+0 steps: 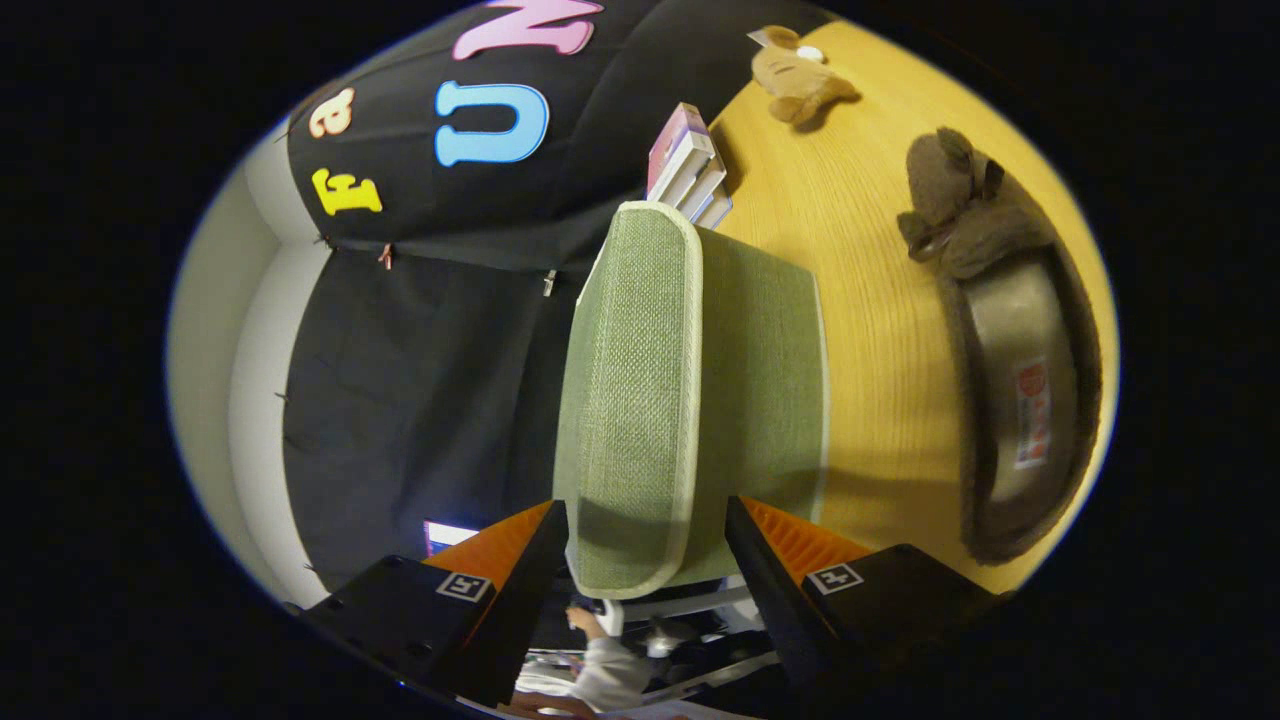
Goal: Open the storage box then place both shoes into the box .Put the left shoe in first, then the right shoe, with the right side of both shoes facing outward in a uniform manner.
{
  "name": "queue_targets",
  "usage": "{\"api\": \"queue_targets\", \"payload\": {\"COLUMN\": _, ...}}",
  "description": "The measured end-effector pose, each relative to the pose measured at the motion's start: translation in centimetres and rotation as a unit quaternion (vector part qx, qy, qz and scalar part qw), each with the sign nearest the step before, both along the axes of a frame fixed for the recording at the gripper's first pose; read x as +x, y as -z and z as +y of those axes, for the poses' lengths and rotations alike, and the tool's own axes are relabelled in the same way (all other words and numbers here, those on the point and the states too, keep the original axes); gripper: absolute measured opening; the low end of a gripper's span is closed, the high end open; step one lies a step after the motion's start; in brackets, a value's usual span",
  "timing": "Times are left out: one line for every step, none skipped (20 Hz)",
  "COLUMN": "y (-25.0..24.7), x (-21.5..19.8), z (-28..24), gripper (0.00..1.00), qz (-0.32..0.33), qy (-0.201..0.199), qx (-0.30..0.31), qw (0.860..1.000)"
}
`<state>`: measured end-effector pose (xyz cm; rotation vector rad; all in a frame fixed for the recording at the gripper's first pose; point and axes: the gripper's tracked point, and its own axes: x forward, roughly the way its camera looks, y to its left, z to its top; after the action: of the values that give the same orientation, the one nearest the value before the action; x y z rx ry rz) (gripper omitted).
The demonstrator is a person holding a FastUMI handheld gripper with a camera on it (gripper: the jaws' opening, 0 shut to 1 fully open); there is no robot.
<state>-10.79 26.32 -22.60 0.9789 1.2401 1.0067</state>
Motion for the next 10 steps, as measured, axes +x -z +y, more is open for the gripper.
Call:
{"api": "queue_targets", "payload": {"y": 0.1, "x": 0.2, "z": 0.2, "gripper": 0.98, "qz": 0.012, "qy": 0.002, "qx": 0.009, "qw": 1.0}}
{"api": "queue_targets", "payload": {"y": 0.3, "x": 0.3, "z": 0.4, "gripper": 0.98, "qz": 0.022, "qy": 0.005, "qx": 0.015, "qw": 1.0}}
{"api": "queue_targets", "payload": {"y": 0.3, "x": 0.2, "z": 0.6, "gripper": 0.98, "qz": 0.035, "qy": 0.006, "qx": 0.023, "qw": 0.999}}
{"api": "queue_targets", "payload": {"y": 0.0, "x": 0.0, "z": 1.0, "gripper": 0.98, "qz": 0.05, "qy": 0.0, "qx": 0.034, "qw": 0.998}}
{"api": "queue_targets", "payload": {"y": 0.0, "x": -0.3, "z": 1.3, "gripper": 0.98, "qz": 0.062, "qy": -0.005, "qx": 0.042, "qw": 0.997}}
{"api": "queue_targets", "payload": {"y": 0.0, "x": -0.5, "z": 1.6, "gripper": 0.98, "qz": 0.072, "qy": -0.009, "qx": 0.049, "qw": 0.996}}
{"api": "queue_targets", "payload": {"y": 0.0, "x": -0.4, "z": 1.6, "gripper": 0.98, "qz": 0.084, "qy": -0.008, "qx": 0.053, "qw": 0.995}}
{"api": "queue_targets", "payload": {"y": -0.1, "x": -0.4, "z": 1.7, "gripper": 0.96, "qz": 0.09, "qy": -0.006, "qx": 0.057, "qw": 0.994}}
{"api": "queue_targets", "payload": {"y": -0.2, "x": -0.4, "z": 1.6, "gripper": 0.96, "qz": 0.093, "qy": -0.007, "qx": 0.059, "qw": 0.994}}
{"api": "queue_targets", "payload": {"y": -0.6, "x": -0.4, "z": 1.6, "gripper": 0.95, "qz": 0.099, "qy": -0.006, "qx": 0.064, "qw": 0.993}}
